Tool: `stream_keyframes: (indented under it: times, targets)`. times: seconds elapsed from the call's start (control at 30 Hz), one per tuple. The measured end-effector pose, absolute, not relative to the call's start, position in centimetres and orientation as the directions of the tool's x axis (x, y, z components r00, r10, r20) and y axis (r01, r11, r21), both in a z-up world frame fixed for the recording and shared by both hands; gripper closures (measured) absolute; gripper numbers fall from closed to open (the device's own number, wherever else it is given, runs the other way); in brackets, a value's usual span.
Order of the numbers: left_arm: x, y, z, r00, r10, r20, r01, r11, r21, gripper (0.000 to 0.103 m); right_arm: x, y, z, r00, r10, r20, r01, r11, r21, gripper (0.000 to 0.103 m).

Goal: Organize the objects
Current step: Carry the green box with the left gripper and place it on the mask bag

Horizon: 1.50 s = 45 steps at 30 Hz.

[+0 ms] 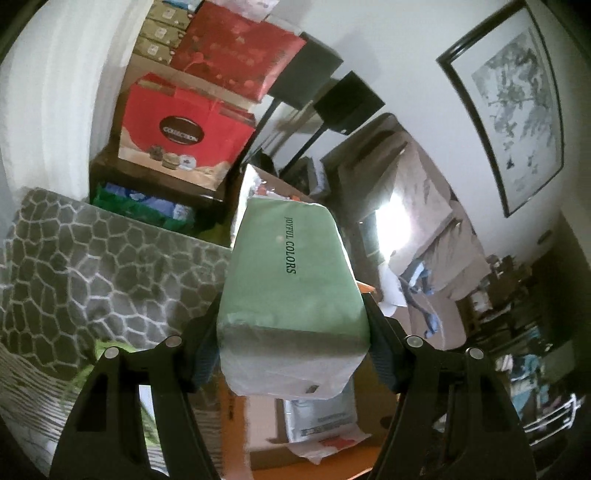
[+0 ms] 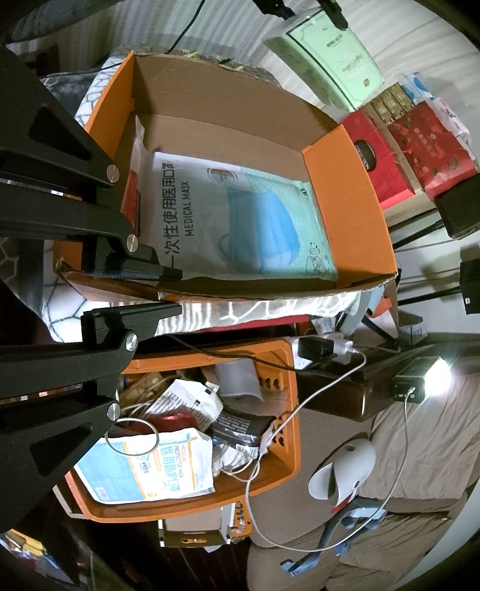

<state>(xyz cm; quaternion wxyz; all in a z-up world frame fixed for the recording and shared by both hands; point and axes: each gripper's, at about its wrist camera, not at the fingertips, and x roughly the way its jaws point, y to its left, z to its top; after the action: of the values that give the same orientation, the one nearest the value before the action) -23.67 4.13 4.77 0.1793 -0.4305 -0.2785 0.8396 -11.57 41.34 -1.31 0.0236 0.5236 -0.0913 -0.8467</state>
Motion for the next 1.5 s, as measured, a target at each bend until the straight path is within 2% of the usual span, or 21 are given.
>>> stream_keyframes:
  times: [0.3, 0.73, 1.07, 1.37, 1.5]
  targets:
    - [-24.0, 8.6, 1.6, -0.498, 0.582, -0.642, -0.063, -0.763, -0.643, 0.038, -11.6, 41.3, -1.3, -0.45, -0.137, -0.883, -0.055, -0.982, 0.18, 0.092]
    - [-23.7, 12.9, -1.3, -0.528, 0.493, -0.691, -0.018, -0.82, -0.571, 0.038, -11.5, 41.2, -1.5, -0.451, -0.139, -0.882, -0.055, -0.982, 0.183, 0.092]
    - [-23.9, 14.3, -3.2, -0.487, 0.457, -0.744, 0.009, -0.849, -0.528, 0.036, -11.5, 41.1, -1.5, -0.452, -0.14, -0.881, -0.055, -0.981, 0.184, 0.092]
    - [-23.8, 15.9, -2.9, -0.451, 0.324, -0.832, -0.032, -0.937, -0.347, 0.034, -11.5, 41.0, -1.6, -0.452, -0.141, -0.881, -0.053, -0.981, 0.184, 0.092]
    - [-23.1, 17.2, -1.9, -0.503, 0.203, -0.84, -0.094, -0.979, -0.18, 0.038, -11.4, 41.0, -1.6, -0.452, -0.138, -0.881, -0.053, -0.982, 0.182, 0.092]
